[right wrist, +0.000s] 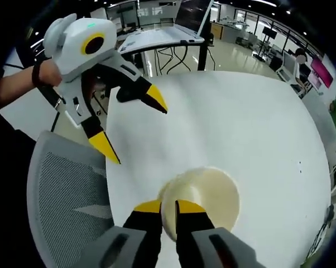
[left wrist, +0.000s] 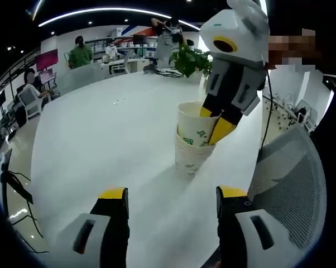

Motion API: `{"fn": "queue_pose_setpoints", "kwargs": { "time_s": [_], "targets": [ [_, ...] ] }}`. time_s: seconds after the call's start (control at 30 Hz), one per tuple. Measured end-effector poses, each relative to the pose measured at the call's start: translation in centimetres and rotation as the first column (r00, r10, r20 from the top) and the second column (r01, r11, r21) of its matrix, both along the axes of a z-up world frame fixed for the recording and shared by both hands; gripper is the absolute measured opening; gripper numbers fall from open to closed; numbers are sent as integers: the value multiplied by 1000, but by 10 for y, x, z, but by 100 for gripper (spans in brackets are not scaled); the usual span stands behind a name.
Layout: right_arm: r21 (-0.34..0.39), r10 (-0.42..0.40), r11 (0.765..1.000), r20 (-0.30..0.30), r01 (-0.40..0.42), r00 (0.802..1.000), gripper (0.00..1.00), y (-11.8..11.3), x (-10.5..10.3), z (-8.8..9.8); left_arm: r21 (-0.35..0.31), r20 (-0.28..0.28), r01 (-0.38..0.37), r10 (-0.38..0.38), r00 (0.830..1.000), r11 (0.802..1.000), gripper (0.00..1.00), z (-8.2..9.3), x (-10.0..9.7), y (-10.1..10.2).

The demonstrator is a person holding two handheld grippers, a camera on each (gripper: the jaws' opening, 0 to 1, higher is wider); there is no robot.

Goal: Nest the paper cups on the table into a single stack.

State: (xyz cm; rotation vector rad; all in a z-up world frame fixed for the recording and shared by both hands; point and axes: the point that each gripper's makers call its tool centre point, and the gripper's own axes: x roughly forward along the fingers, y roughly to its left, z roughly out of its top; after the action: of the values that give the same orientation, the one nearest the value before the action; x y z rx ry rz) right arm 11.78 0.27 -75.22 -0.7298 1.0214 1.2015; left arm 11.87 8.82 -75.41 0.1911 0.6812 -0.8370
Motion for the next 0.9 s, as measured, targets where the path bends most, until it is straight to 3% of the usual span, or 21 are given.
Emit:
{"fn": "queue_pose_setpoints", "kwargs": {
  "time_s": [0.57, 0.63, 0.9],
  "targets": [
    [9, 0, 1000, 12, 0, 1000, 15, -3, 9, 13, 1, 9, 10, -10, 1000, 1000, 62, 1, 2, -1],
    [13, -4, 1000, 13, 4, 1000, 16, -5, 0, 20, 4, 10, 13, -13, 1000, 1000, 62, 2, 1, -2],
    [34, -25, 999, 16, 25, 1000, 17, -5, 8, 19, 7, 13, 22, -22, 1000, 1000, 62, 3, -1, -3]
  ]
}}
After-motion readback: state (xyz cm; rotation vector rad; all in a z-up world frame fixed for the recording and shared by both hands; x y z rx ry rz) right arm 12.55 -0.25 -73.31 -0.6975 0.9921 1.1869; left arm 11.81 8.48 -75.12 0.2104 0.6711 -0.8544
